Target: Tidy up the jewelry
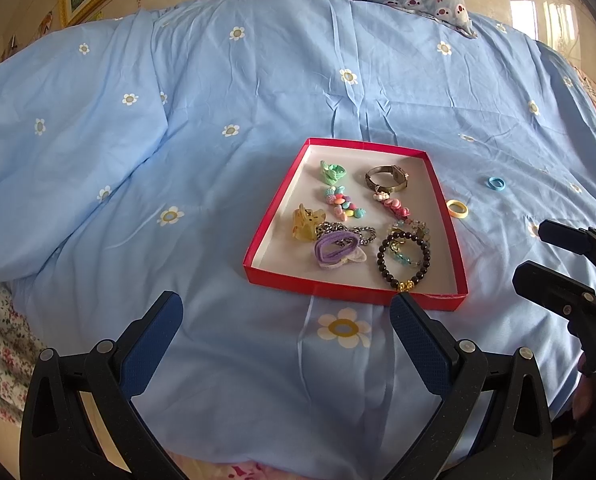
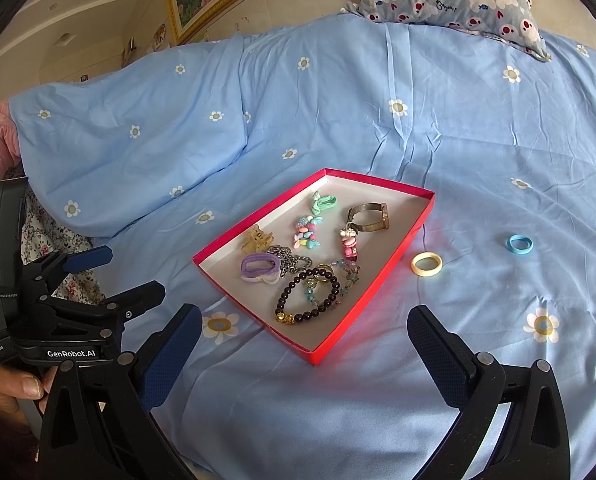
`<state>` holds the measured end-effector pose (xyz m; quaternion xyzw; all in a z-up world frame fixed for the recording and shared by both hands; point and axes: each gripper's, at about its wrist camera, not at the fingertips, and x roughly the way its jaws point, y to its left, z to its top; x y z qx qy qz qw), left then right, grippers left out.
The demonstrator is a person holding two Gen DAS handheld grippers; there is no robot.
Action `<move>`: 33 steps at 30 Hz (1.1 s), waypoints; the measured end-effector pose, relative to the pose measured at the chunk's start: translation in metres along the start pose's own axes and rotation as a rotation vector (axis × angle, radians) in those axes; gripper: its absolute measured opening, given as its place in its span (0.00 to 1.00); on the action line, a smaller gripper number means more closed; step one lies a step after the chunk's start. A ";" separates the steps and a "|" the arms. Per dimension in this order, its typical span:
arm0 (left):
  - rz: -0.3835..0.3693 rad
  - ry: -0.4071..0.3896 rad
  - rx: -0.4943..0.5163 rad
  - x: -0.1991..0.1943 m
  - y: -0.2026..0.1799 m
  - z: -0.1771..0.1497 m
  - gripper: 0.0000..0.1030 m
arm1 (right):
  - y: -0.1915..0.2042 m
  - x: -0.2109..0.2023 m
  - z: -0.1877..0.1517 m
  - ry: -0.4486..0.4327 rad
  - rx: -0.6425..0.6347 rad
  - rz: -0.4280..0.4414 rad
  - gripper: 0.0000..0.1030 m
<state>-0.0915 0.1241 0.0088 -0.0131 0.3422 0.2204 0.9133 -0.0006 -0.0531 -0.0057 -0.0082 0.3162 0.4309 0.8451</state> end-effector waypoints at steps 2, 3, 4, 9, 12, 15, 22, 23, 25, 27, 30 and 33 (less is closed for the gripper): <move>0.001 -0.001 0.000 0.000 0.001 -0.001 1.00 | 0.000 0.000 0.000 -0.001 -0.001 0.000 1.00; 0.001 -0.001 0.000 0.000 0.000 -0.001 1.00 | 0.000 0.000 0.000 -0.001 0.000 0.000 1.00; 0.001 -0.002 -0.001 0.000 0.000 -0.001 1.00 | -0.001 0.000 0.000 -0.001 -0.001 0.000 1.00; 0.000 -0.001 -0.001 0.001 0.000 -0.001 1.00 | -0.001 0.000 -0.001 0.001 0.002 0.001 1.00; -0.001 -0.001 -0.002 0.001 0.000 -0.001 1.00 | -0.002 0.001 -0.001 0.002 0.002 0.002 1.00; 0.000 -0.001 -0.002 0.001 0.000 -0.001 1.00 | -0.001 0.001 -0.002 0.004 0.002 0.001 1.00; -0.003 0.002 0.002 0.002 0.000 0.000 1.00 | -0.002 0.001 -0.002 0.005 0.003 0.002 1.00; -0.003 0.002 0.004 0.003 -0.001 0.000 1.00 | -0.003 0.002 -0.002 0.006 0.004 0.001 1.00; -0.004 0.001 0.004 0.003 -0.002 0.001 1.00 | -0.003 0.002 -0.002 0.005 0.006 0.001 1.00; -0.005 0.001 0.005 0.004 -0.004 0.001 1.00 | -0.003 0.002 -0.003 0.006 0.007 0.000 1.00; -0.008 0.002 0.007 0.004 -0.004 0.001 1.00 | -0.004 0.002 -0.003 0.007 0.007 0.000 1.00; -0.011 0.004 0.009 0.006 -0.004 0.002 1.00 | -0.005 0.002 -0.002 0.006 0.009 0.001 1.00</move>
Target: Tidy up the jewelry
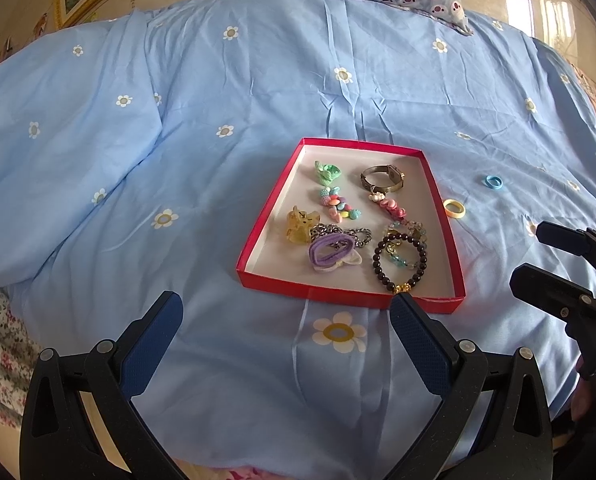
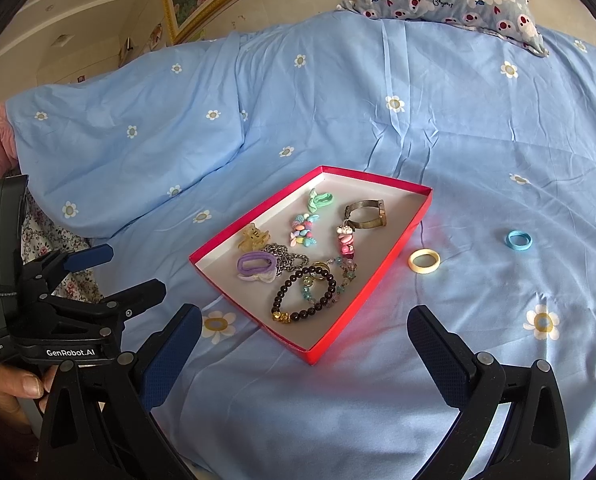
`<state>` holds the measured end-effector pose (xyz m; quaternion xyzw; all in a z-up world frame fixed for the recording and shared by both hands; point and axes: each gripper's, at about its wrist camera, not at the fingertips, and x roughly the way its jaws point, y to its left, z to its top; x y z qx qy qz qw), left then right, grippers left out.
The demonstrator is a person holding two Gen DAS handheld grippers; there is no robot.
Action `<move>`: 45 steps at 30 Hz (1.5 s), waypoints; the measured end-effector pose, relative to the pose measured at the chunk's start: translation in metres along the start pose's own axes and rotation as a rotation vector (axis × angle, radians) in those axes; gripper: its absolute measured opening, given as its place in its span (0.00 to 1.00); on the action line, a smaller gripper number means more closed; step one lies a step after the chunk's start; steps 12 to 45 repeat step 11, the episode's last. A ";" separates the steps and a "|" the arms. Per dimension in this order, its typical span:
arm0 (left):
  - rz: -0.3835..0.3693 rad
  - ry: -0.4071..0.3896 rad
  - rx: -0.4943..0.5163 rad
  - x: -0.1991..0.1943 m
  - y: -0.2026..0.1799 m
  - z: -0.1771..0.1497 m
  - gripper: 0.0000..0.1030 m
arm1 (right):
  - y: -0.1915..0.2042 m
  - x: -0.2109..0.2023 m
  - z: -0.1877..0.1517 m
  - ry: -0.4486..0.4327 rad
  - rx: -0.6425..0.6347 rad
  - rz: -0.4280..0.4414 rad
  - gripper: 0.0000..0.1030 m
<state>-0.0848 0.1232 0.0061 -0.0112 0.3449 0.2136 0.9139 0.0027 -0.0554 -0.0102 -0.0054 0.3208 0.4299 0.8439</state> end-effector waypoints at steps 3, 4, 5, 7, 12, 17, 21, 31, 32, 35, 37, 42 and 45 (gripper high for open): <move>-0.008 -0.001 -0.005 0.002 0.000 0.001 1.00 | -0.001 0.000 0.000 0.003 0.002 -0.003 1.00; -0.010 -0.002 -0.004 0.003 0.000 0.001 1.00 | -0.002 0.001 0.000 0.004 0.003 -0.004 1.00; -0.010 -0.002 0.000 0.003 -0.001 0.002 1.00 | -0.003 0.002 0.000 0.005 0.006 -0.005 1.00; -0.013 0.000 0.004 0.006 -0.002 0.002 1.00 | -0.003 0.003 0.001 0.009 0.009 -0.006 1.00; -0.020 0.007 -0.001 0.008 -0.001 0.002 1.00 | -0.004 0.005 0.001 0.017 0.012 -0.006 1.00; -0.020 0.007 -0.001 0.008 -0.001 0.002 1.00 | -0.004 0.005 0.001 0.017 0.012 -0.006 1.00; -0.020 0.007 -0.001 0.008 -0.001 0.002 1.00 | -0.004 0.005 0.001 0.017 0.012 -0.006 1.00; -0.020 0.007 -0.001 0.008 -0.001 0.002 1.00 | -0.004 0.005 0.001 0.017 0.012 -0.006 1.00; -0.020 0.007 -0.001 0.008 -0.001 0.002 1.00 | -0.004 0.005 0.001 0.017 0.012 -0.006 1.00; -0.020 0.007 -0.001 0.008 -0.001 0.002 1.00 | -0.004 0.005 0.001 0.017 0.012 -0.006 1.00; -0.020 0.007 -0.001 0.008 -0.001 0.002 1.00 | -0.004 0.005 0.001 0.017 0.012 -0.006 1.00; -0.020 0.007 -0.001 0.008 -0.001 0.002 1.00 | -0.004 0.005 0.001 0.017 0.012 -0.006 1.00; -0.020 0.007 -0.001 0.008 -0.001 0.002 1.00 | -0.004 0.005 0.001 0.017 0.012 -0.006 1.00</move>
